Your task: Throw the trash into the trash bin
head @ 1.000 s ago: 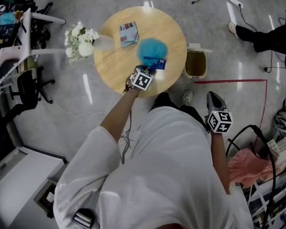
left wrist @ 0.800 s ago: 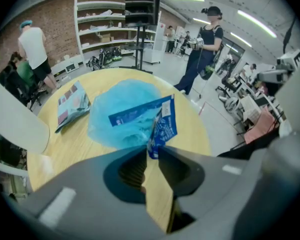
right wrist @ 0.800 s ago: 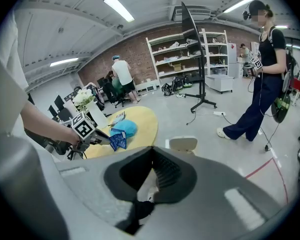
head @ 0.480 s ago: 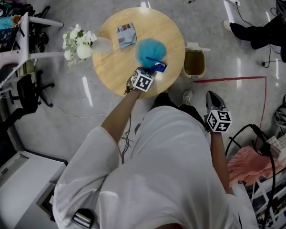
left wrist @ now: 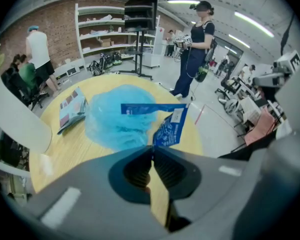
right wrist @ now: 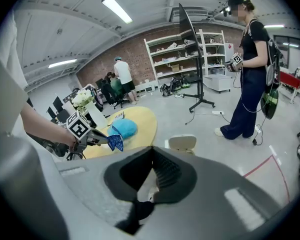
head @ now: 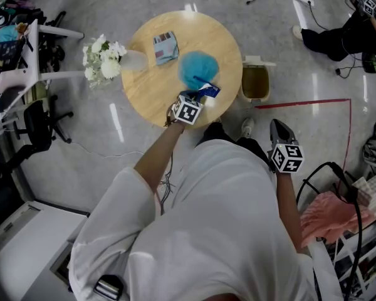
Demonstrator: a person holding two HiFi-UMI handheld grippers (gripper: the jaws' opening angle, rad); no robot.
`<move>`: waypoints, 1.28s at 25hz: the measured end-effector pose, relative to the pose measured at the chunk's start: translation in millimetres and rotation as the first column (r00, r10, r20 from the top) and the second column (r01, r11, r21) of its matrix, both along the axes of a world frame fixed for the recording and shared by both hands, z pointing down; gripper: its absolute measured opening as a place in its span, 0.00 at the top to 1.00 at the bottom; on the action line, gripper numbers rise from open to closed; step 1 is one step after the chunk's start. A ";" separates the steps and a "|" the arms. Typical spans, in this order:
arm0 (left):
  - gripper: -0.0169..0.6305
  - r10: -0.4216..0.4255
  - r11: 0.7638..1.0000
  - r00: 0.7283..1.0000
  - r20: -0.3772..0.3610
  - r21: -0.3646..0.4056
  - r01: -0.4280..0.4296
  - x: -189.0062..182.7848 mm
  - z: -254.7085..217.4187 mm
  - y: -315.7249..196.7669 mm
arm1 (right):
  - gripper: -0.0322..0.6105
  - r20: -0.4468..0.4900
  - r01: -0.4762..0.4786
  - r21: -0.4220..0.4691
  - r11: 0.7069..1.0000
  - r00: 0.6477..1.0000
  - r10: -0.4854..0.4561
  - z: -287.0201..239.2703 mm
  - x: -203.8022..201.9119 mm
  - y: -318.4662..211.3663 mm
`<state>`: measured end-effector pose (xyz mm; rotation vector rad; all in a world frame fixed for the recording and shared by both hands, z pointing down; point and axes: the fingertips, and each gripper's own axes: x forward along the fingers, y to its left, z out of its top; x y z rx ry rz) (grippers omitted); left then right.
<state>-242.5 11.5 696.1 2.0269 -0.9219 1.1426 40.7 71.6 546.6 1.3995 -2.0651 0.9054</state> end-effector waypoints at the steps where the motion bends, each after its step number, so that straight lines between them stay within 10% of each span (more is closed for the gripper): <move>1: 0.95 -0.001 1.000 1.000 0.001 0.003 0.001 -0.6 -0.6 0.5 | 0.95 0.001 0.000 0.000 1.000 1.000 0.000 0.3 -0.2 0.3; 32: 0.95 0.054 0.988 0.990 -0.130 0.152 -0.033 30.2 -79.6 -23.5 | 0.95 0.001 -0.042 0.019 0.999 0.999 0.042 0.8 -11.1 3.9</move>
